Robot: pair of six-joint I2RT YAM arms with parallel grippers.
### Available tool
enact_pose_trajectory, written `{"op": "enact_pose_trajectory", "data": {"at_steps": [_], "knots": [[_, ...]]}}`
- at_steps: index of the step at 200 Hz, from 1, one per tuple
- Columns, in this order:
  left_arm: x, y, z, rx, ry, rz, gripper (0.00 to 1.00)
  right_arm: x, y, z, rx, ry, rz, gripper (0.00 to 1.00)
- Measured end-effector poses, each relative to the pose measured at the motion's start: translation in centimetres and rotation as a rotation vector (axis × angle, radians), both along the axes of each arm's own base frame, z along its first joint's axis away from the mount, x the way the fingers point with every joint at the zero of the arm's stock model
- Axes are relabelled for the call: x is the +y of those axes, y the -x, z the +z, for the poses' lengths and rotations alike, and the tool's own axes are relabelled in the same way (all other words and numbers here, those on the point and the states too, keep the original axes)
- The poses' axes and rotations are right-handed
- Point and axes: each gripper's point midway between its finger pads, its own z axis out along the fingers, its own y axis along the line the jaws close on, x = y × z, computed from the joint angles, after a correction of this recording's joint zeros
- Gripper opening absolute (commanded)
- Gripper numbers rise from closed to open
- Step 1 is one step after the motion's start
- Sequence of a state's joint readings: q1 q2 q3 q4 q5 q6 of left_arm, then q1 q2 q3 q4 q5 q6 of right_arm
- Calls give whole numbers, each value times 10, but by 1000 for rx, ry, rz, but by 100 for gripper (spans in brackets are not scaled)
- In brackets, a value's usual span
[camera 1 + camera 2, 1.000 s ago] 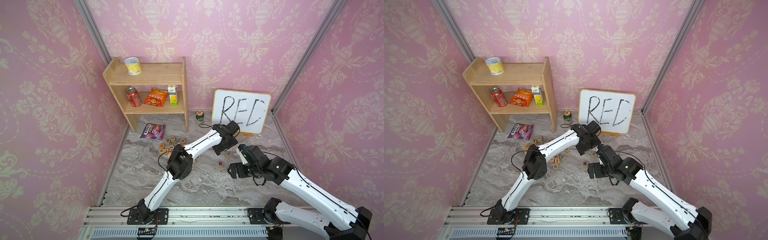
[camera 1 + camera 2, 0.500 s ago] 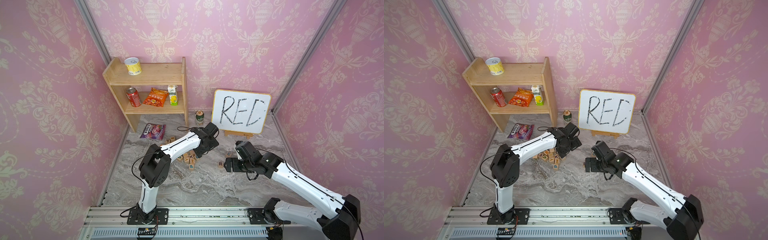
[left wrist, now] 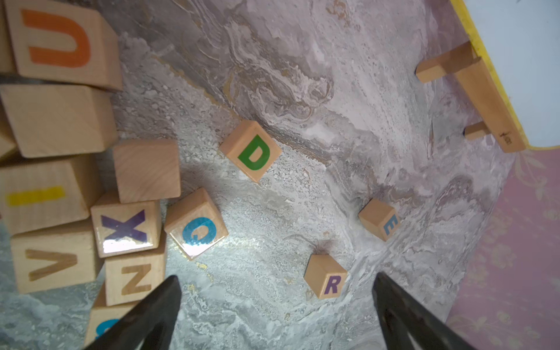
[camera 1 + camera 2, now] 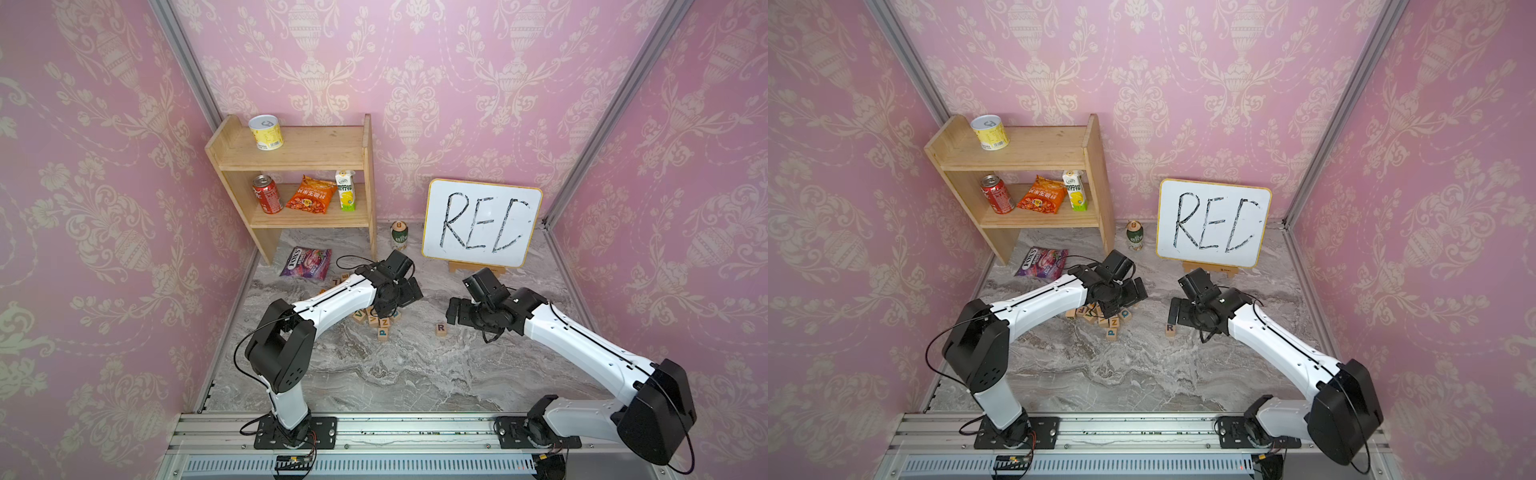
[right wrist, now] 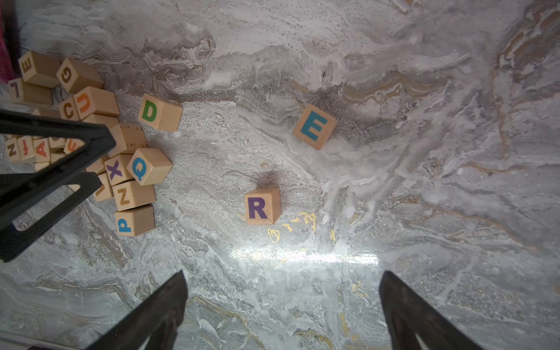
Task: Assemble the uppercase word "red" with letter blocks
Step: Move the letter block to the center of the board.
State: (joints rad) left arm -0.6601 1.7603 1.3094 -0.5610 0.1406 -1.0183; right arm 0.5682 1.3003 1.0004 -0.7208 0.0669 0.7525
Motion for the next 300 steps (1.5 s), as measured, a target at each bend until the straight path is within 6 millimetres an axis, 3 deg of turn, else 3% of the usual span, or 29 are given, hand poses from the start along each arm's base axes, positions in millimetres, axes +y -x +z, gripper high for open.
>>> {"op": "enact_pose_trajectory", "data": {"at_steps": [83, 123, 219, 265, 300], "knots": [[-6, 5, 12, -152, -53, -340, 99, 2, -34, -15, 91, 19, -144, 100], [-5, 18, 11, -218, -64, -503, 99, 1, -48, -22, 142, 44, -213, 100], [-15, 43, 44, -494, 81, -697, 99, 1, -67, -53, 270, 68, -339, 100], [-18, 46, 52, -526, 98, -729, 99, -1, -70, -66, 308, 47, -387, 78], [-18, 47, 59, -542, 108, -730, 99, -2, -75, -75, 315, 40, -400, 66]]}}
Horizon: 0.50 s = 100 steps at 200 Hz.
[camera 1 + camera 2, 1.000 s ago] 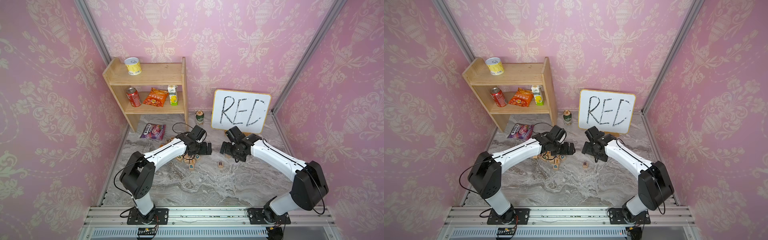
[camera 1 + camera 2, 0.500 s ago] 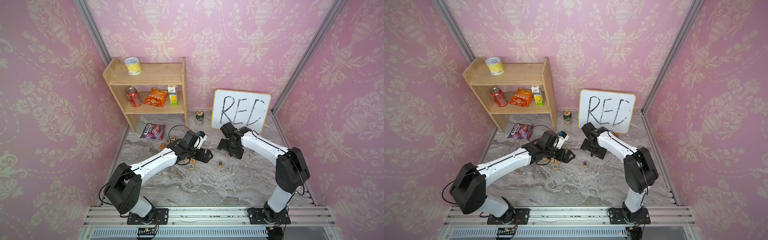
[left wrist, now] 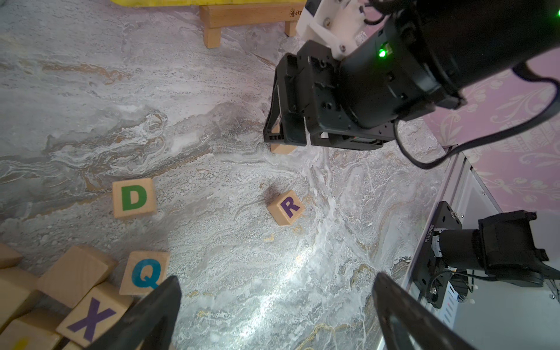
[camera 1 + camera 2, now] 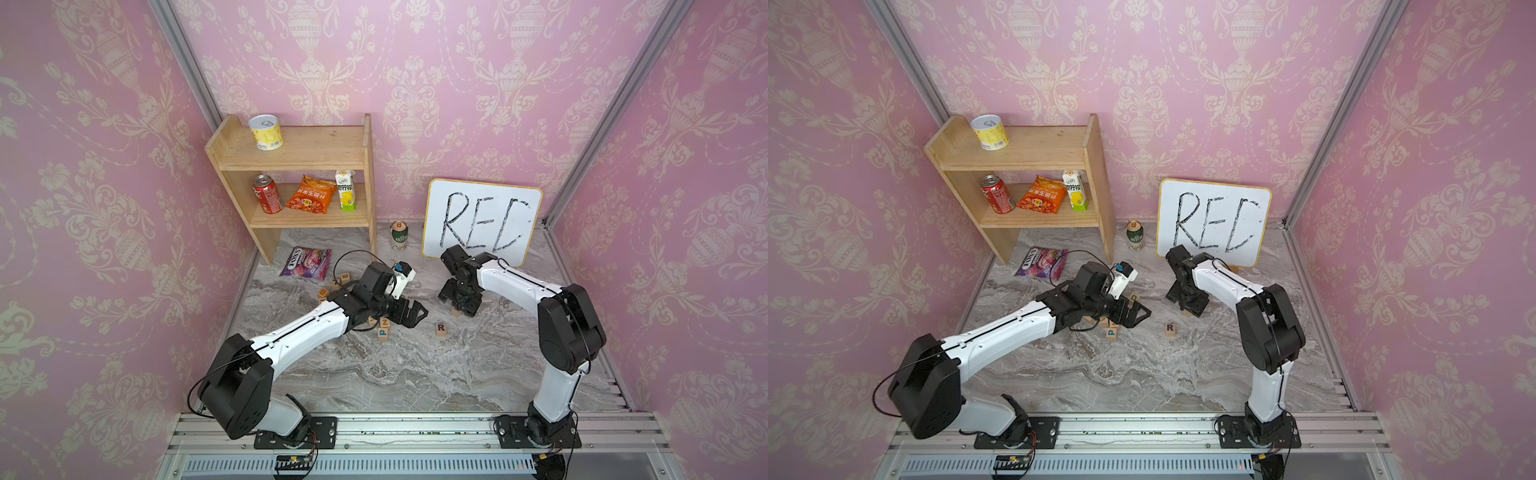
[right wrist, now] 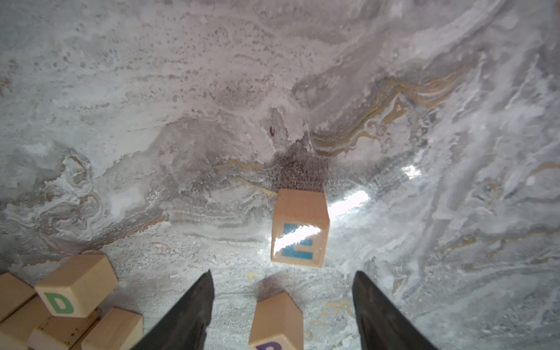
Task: Assemble the uppercase word "red" with letter blocks
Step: Move the letter block to the center of the board.
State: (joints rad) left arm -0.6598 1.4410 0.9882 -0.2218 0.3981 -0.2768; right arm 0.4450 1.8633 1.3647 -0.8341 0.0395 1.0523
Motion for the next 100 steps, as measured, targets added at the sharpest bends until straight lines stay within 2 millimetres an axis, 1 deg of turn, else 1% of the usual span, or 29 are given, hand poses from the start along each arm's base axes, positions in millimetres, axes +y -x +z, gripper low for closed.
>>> {"op": "enact_pose_trajectory", "data": {"at_steps": [22, 61, 89, 100], "knots": [[0, 1, 5, -11, 8, -4, 99, -1, -2, -6, 7, -1, -5, 62], [-1, 1, 5, -14, 9, -13, 99, -3, -3, -16, 28, 7, -9, 54], [0, 1, 5, -17, 7, -15, 99, -5, -3, -18, 33, 9, -14, 49], [0, 1, 5, -17, 7, -16, 99, -7, -4, -18, 33, 9, -14, 44]]}}
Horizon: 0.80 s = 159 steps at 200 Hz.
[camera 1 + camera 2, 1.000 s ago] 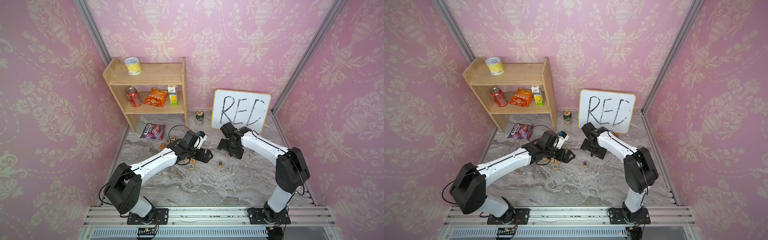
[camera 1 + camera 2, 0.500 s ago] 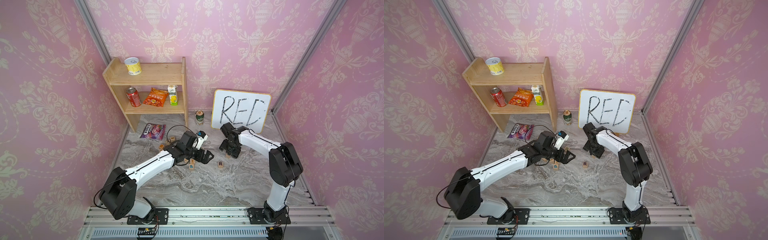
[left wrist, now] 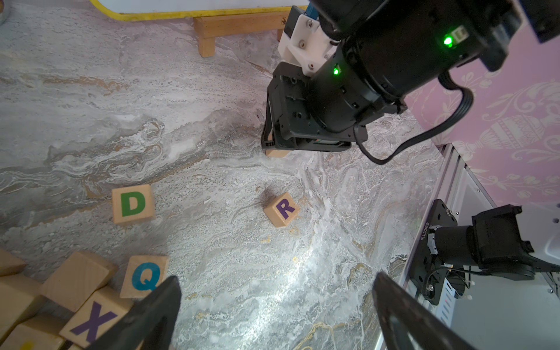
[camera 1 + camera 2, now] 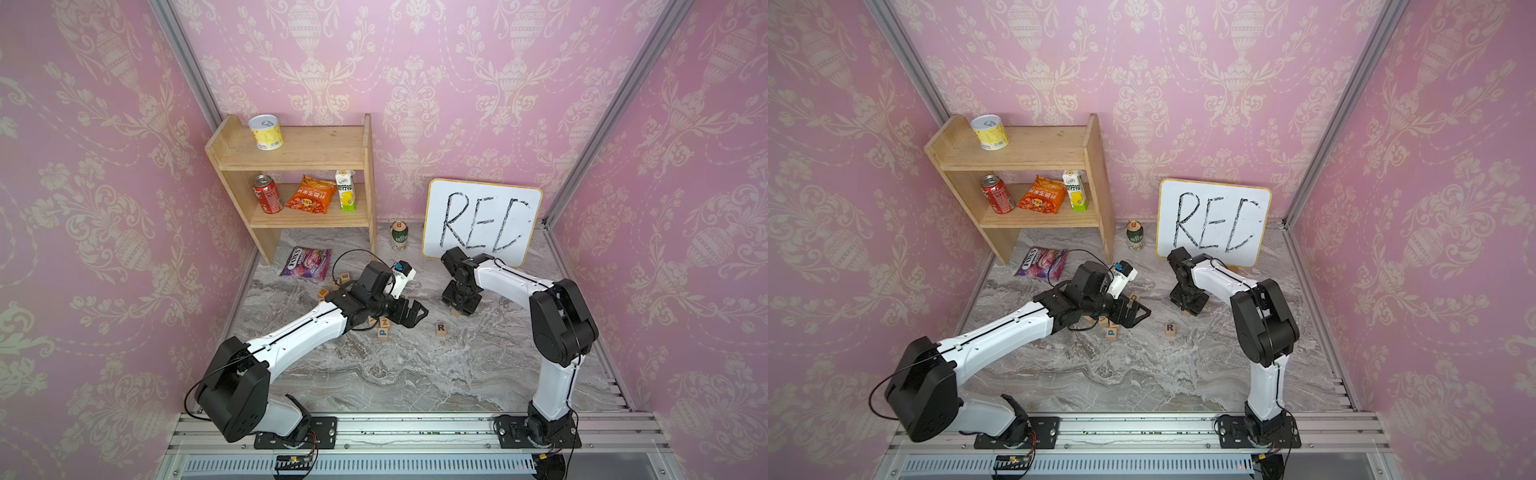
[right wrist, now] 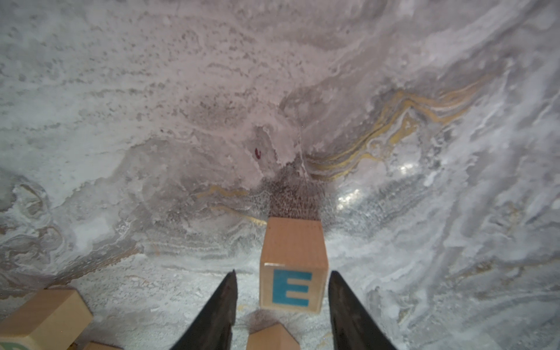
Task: Assemble the uppercase word "red" with letter blocks
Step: Move the letter block to the center of the board.
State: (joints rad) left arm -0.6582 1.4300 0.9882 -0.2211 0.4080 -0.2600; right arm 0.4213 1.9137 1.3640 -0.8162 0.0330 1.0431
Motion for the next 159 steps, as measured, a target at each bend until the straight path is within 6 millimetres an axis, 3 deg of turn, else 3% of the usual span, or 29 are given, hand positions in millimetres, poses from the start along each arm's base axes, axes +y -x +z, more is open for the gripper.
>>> {"op": "enact_pose_trajectory", "data": {"at_steps": [37, 66, 159], "knots": [[0, 1, 0, 3, 2, -3, 99, -5, -1, -3, 0, 0, -3, 29], [0, 1, -1, 7, -2, -4, 99, -6, -2, -3, -2, -7, 9, 11], [2, 5, -2, 27, -21, -11, 99, -7, 4, -2, -15, -8, 105, 7]]}}
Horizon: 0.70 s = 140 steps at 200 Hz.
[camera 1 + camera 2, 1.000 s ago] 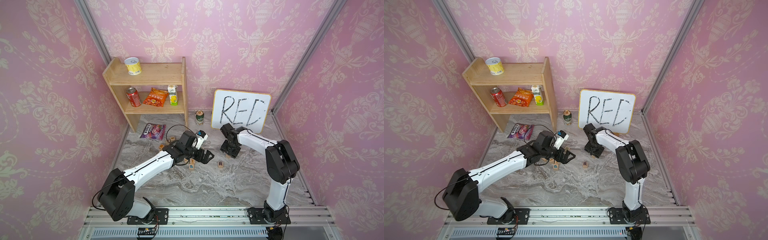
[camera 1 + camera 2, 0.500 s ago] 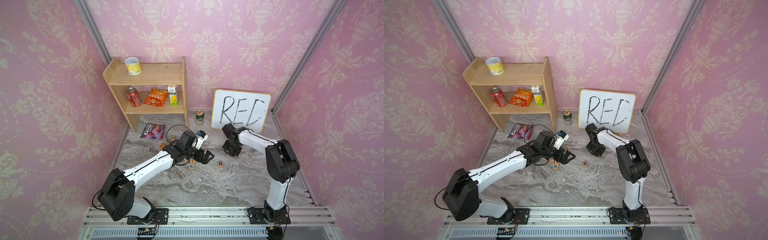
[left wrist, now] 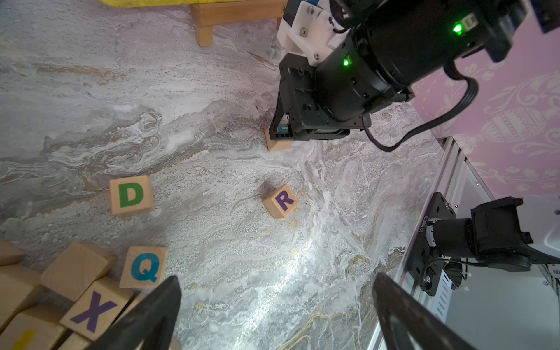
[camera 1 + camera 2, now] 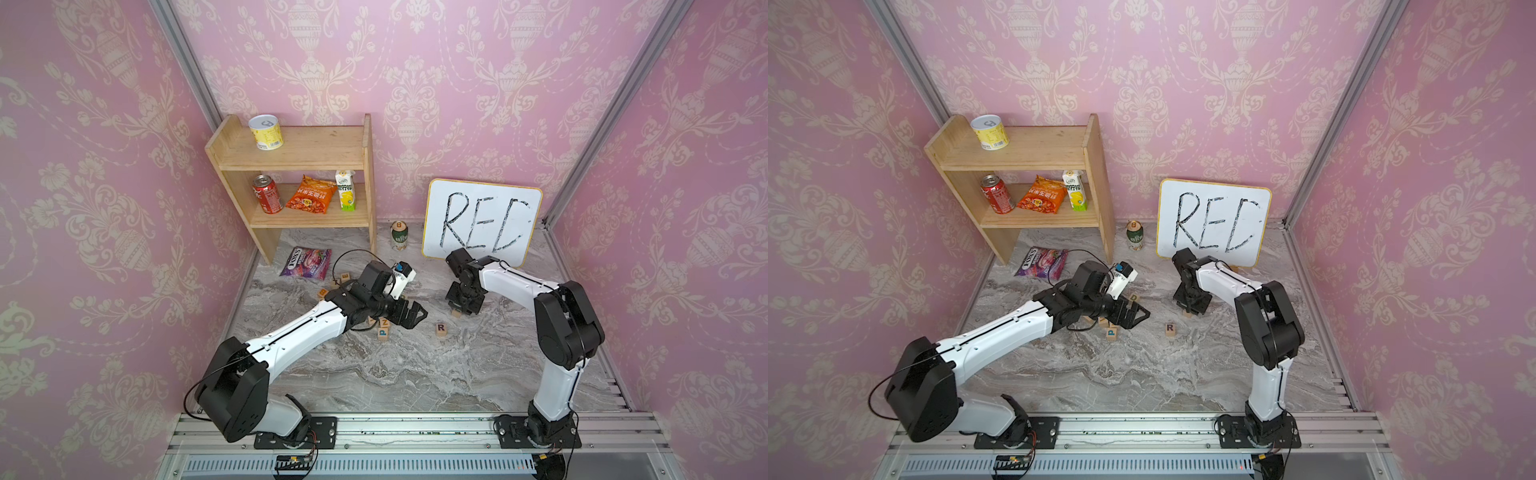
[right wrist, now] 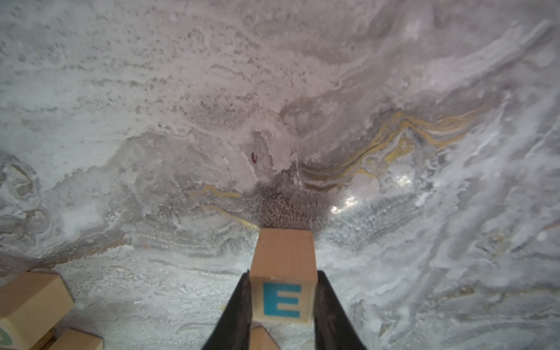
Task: Assemble the uppercase word "red" with letter blocks
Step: Move the letter block to the center of the board.
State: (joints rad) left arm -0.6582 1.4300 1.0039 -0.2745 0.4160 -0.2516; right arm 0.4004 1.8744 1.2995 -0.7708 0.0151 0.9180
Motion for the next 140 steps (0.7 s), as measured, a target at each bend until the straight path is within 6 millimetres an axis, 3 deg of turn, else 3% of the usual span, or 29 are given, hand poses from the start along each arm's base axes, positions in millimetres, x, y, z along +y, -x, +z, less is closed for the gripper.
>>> {"op": "enact_pose_trajectory", "data": {"at_steps": [85, 140], "knots": [[4, 8, -8, 39, -30, -4, 99, -13, 32, -1, 13, 31, 186, 7], [-7, 24, -11, 53, -42, -40, 99, -21, 52, -1, 19, 49, 315, 8]]}}
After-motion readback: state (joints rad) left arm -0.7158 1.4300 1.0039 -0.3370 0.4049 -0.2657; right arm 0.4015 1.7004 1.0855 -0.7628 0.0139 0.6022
